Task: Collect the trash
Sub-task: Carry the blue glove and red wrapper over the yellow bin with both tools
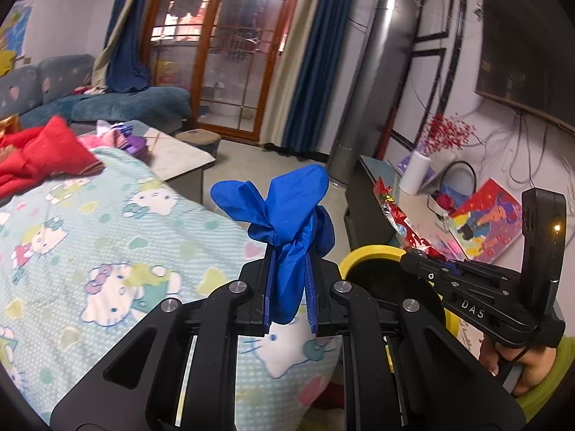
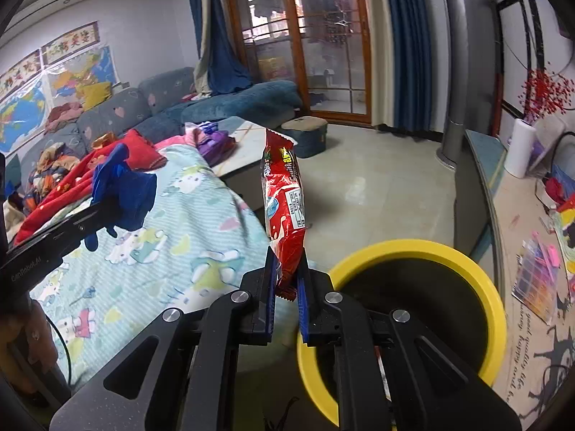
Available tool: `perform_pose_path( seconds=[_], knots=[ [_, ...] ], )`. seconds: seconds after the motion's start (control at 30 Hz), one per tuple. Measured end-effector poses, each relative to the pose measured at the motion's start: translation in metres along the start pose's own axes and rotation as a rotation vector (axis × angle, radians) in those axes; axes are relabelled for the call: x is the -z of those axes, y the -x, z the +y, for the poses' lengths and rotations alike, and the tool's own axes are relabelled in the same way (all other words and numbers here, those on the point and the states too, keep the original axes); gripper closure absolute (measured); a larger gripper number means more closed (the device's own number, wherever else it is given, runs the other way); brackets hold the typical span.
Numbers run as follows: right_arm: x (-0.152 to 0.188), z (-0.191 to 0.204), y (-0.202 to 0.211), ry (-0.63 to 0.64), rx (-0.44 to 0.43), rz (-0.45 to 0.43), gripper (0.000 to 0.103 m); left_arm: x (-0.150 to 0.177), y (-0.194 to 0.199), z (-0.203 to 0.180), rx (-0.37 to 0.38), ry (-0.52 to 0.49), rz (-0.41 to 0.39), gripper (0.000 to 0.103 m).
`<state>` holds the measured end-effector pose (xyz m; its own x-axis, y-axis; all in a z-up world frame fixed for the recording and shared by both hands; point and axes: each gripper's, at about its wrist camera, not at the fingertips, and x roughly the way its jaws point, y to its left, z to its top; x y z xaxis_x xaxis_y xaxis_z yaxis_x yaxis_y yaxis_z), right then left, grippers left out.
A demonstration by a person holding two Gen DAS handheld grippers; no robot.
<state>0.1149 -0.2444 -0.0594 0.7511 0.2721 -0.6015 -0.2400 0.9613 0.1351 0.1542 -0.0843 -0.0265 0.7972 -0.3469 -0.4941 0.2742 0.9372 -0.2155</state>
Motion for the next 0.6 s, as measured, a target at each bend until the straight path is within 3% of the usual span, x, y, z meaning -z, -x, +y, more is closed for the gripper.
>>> perform_pose_path(
  seconds=[0.6],
  knots=[
    [0.055, -0.084, 0.024, -0.168, 0.162, 0.052, 0.093, 0.015, -0.043, -0.069, 0.121, -0.156, 0.086, 0.094]
  ],
)
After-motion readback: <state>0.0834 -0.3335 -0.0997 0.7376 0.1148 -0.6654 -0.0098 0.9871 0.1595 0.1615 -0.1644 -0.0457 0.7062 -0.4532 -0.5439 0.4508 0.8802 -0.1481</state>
